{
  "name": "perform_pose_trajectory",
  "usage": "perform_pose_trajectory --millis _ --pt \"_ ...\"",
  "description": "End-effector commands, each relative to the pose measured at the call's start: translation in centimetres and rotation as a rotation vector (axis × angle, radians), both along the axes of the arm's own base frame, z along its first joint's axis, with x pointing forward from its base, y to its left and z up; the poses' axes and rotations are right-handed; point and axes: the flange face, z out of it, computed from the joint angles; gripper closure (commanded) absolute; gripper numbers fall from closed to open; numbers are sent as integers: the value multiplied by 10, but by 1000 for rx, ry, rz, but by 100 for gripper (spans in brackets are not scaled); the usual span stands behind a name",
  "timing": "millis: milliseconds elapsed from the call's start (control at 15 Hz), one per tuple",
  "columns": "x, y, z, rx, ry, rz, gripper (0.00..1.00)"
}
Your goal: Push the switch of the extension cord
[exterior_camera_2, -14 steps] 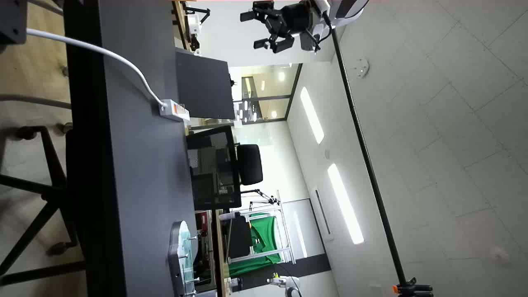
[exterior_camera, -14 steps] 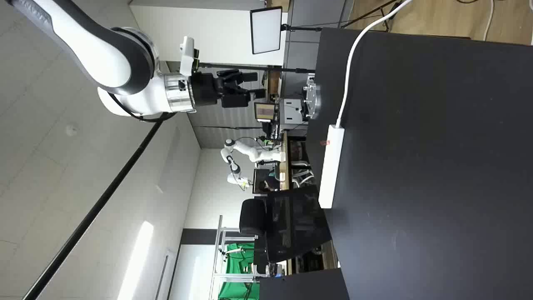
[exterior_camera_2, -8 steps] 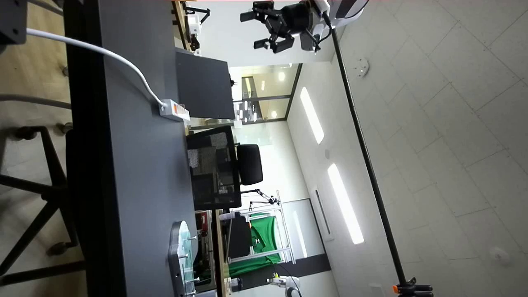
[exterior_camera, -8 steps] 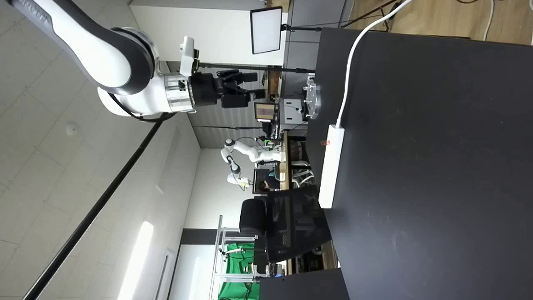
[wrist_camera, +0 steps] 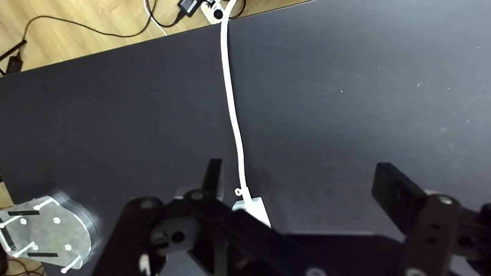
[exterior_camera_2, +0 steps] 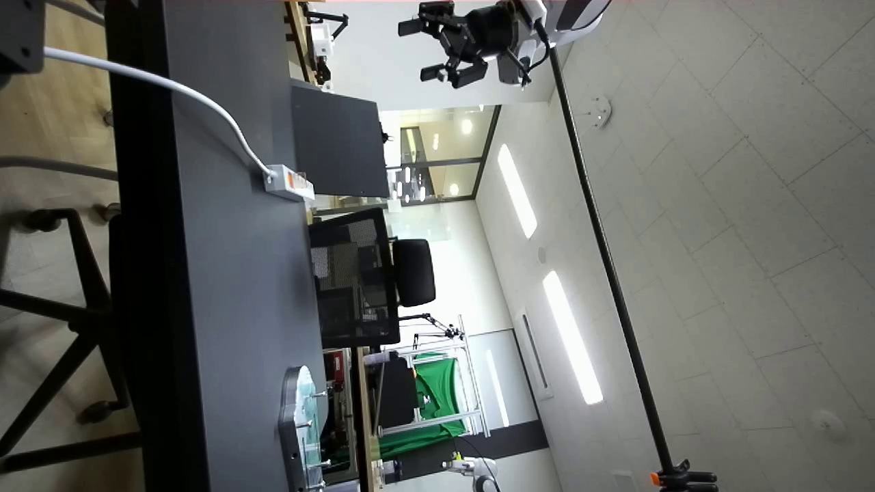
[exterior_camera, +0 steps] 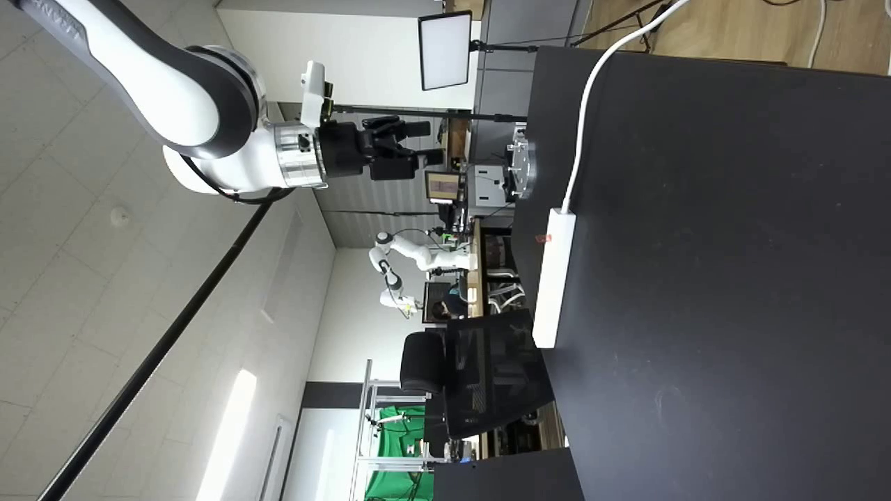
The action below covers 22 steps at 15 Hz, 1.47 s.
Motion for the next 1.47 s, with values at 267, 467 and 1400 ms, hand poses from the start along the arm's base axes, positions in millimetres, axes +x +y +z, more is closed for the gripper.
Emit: perform_pose_trajectory --millis 267,467,1400 --pt "17 -18 0 11 6 24 0" --pt "45 -52 -5 20 -22 37 0" --pt "208 -122 -46 263 95 190 83"
